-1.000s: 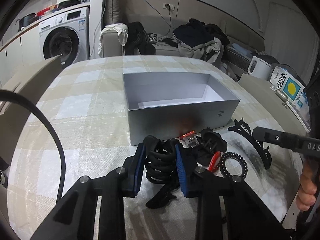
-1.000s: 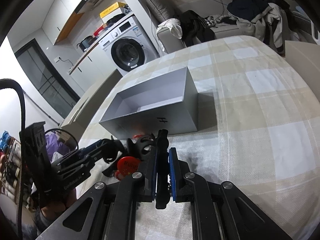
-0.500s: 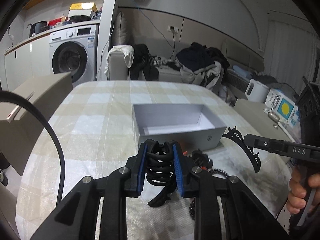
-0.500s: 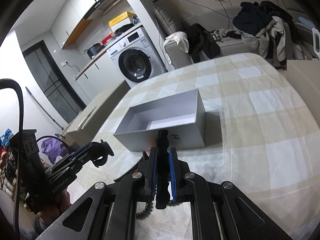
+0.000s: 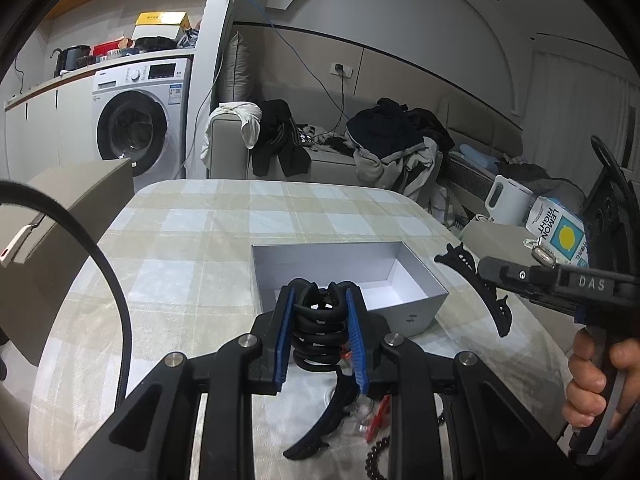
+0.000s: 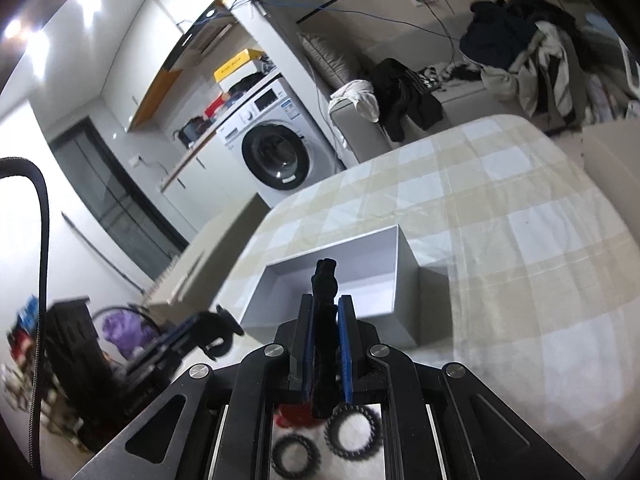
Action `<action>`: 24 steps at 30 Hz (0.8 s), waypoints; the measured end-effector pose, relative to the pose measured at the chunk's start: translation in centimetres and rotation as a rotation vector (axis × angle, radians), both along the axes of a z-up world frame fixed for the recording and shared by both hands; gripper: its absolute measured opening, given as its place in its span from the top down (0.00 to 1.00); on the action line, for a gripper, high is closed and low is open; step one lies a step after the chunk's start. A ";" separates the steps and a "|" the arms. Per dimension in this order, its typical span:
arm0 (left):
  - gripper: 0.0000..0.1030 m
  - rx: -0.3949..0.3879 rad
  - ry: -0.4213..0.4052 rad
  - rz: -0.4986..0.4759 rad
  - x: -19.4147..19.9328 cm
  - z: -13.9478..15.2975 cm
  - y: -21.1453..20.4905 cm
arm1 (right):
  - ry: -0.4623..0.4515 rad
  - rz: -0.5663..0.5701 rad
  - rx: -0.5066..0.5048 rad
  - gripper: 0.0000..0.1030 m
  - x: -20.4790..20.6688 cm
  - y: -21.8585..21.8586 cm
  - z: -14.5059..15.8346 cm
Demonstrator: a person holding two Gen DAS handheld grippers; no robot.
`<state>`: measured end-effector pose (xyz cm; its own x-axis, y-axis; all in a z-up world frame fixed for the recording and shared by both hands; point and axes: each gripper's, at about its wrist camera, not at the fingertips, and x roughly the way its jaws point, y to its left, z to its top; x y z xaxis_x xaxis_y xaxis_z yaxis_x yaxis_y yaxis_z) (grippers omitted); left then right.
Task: Organize jewelry
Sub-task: 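Lower both held black clips into the grey box and open both tools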
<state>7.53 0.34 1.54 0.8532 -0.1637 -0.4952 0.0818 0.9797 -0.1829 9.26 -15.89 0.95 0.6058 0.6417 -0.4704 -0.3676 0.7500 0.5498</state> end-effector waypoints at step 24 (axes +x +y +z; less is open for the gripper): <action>0.81 0.001 -0.007 0.009 4.1 -0.5 -0.3 | -0.009 -0.059 -0.012 0.90 6.2 2.4 -1.3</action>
